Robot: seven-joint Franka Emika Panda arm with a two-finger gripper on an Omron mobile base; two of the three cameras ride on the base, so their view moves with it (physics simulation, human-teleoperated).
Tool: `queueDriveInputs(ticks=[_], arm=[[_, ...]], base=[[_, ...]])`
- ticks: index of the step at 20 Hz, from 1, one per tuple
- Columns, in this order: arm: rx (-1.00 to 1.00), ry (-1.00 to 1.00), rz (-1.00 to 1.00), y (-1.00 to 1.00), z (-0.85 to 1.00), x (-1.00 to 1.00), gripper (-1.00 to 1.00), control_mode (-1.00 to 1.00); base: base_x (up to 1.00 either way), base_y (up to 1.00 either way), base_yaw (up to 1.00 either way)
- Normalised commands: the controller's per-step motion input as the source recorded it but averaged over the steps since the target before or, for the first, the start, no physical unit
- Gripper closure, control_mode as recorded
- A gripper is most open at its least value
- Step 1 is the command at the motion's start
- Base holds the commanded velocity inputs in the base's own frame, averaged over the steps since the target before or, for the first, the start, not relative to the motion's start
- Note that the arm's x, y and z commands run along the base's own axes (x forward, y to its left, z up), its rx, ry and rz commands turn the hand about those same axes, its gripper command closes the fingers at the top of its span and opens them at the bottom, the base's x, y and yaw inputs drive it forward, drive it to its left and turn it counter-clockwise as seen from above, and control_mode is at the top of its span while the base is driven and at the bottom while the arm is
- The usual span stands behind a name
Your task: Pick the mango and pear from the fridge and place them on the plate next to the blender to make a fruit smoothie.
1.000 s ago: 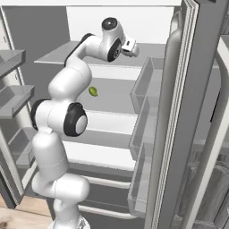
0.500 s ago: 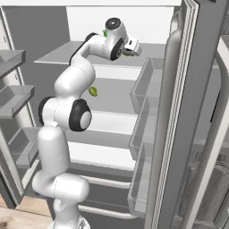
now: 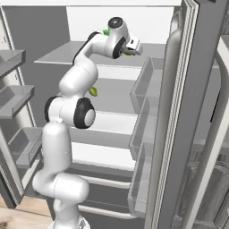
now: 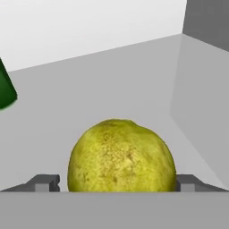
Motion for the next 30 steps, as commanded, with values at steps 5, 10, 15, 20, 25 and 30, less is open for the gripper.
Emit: queueDriveInputs(ticks=[5, 10, 15, 20, 25, 30], arm=[[0.00, -0.01, 0.00, 0.00, -0.13, 0.00, 1.00, -1.00], [0.00, -0.01, 0.00, 0.00, -0.01, -0.02, 1.00, -1.00], [0.00, -0.10, 0.00, 0.00, -0.05, -0.28, 1.00, -1.00], [-0.08, -0.22, 0.00, 0.13, 0.00, -0.50, 1.00, -1.00], [-0.18, -0.35, 0.02, 0.40, -0.06, -0.91, 1.00, -1.00], [-0.11, -0.32, 0.00, 0.47, -0.04, -1.00, 1.00, -1.00]], base=[[0.00, 0.00, 0.00], [0.00, 0.00, 0.00], [0.00, 0.00, 0.00], [0.00, 0.00, 0.00], [0.00, 0.00, 0.00], [0.00, 0.00, 0.00]])
